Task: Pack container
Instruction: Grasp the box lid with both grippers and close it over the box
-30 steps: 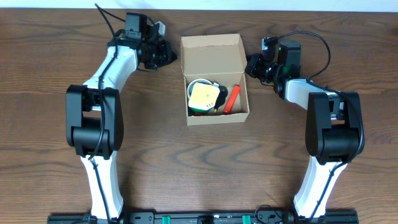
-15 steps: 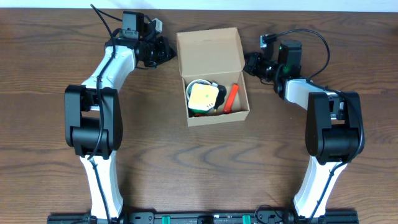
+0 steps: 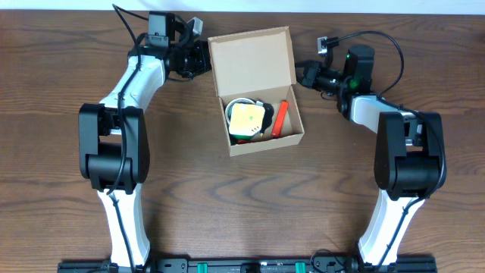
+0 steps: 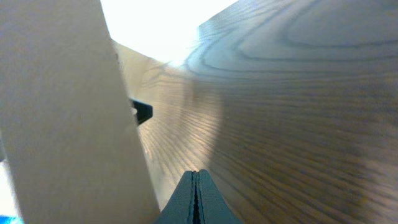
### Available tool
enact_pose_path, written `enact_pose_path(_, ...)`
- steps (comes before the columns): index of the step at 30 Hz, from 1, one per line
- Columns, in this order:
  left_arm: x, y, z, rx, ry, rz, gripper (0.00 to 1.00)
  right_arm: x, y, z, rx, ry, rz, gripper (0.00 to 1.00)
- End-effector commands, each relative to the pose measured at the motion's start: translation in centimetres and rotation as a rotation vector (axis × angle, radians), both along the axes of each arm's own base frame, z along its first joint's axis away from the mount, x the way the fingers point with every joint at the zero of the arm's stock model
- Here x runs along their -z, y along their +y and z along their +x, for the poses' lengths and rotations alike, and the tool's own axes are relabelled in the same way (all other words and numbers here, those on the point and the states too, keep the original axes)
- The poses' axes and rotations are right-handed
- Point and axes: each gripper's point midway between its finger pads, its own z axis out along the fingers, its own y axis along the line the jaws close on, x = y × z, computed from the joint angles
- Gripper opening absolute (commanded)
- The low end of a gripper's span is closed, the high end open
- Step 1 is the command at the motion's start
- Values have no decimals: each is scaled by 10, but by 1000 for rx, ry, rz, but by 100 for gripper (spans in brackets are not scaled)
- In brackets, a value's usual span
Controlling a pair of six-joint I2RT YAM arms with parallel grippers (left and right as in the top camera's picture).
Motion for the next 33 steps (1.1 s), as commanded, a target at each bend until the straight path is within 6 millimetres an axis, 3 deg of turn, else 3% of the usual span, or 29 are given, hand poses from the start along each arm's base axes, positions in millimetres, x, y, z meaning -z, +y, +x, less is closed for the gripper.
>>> enact_pose_path(1,-33,-5,3,64,-104,-19,6,-19,6,-2,-87,-64,29,1)
enact_pose_path(9,-77,0,-13,113,-236,67,6,-37,11,-4,-150,-97,57,2)
enact_pose_path(16,-99,1,-36,179,-302,134,6,-37,11,-4,-147,-52,66,2)
enact_pose_path(24,-90,-14,-67,278,-267,192,6,-46,12,-15,-151,-2,55,2)
enact_pose_path(33,-79,-9,-100,331,-196,345,6,-72,8,-41,-148,-11,-57,2)
